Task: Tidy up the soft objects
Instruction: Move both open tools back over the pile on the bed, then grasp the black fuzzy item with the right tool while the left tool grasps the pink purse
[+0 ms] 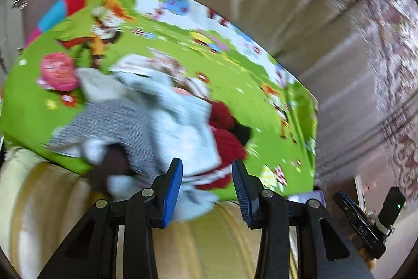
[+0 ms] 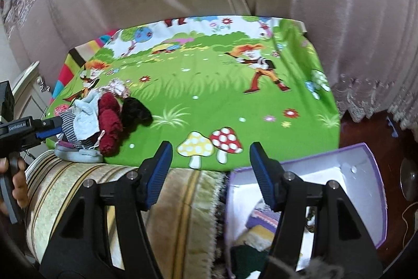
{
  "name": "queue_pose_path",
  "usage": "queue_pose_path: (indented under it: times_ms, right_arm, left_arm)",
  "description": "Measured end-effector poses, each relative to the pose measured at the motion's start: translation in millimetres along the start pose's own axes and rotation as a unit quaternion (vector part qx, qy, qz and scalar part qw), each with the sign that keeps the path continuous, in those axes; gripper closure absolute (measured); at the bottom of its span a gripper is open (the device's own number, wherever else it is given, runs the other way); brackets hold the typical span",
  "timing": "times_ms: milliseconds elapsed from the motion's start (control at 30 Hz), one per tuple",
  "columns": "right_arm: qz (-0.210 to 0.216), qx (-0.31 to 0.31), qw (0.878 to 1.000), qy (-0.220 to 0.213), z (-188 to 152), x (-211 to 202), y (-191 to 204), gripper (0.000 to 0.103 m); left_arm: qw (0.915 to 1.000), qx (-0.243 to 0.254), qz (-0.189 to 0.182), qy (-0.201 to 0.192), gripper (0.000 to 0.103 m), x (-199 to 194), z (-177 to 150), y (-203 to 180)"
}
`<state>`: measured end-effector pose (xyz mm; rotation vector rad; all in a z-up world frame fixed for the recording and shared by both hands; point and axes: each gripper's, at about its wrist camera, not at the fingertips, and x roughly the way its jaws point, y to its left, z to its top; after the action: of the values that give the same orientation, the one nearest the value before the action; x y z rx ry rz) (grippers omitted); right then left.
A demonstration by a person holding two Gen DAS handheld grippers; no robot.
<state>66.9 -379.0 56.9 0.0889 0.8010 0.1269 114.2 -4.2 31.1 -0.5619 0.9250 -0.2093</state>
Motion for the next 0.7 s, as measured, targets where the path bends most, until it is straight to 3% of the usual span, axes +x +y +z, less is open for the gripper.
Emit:
queue_pose_path:
  times_ms: [367, 700]
  right_arm:
    - [0.037, -0.038, 0.998, 0.021, 19.9, 42.1, 48.7, 0.037]
    - [0.059, -0.057, 0.996, 0.042, 35.3, 82.6, 79.2, 0.036]
  left_arm:
    - [0.9941, -0.088, 0.055, -0.032, 0.062, -21.1, 35.0, 85.7]
    - [0.9836, -0.162, 0.072, -0.034, 0.062, -15.1, 65.9, 138.2]
